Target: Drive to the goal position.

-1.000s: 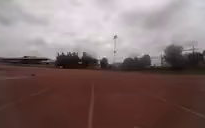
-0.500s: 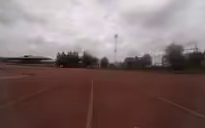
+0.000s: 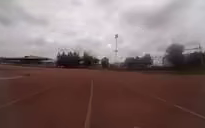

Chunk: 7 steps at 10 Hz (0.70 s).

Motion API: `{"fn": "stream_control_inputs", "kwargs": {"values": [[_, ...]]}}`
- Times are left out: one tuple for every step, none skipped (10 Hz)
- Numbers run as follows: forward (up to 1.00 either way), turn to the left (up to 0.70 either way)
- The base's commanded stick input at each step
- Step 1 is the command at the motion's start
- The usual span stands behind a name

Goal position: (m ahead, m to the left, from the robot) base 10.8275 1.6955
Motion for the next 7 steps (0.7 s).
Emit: {"fn": "stream_control_inputs", "kwargs": {"values": [[0.7,0.0],[0.7,0.0],[0.7,0.0],[0.7,0.0],[0.7,0.0],[0.7,0.0],[0.7,0.0]]}}
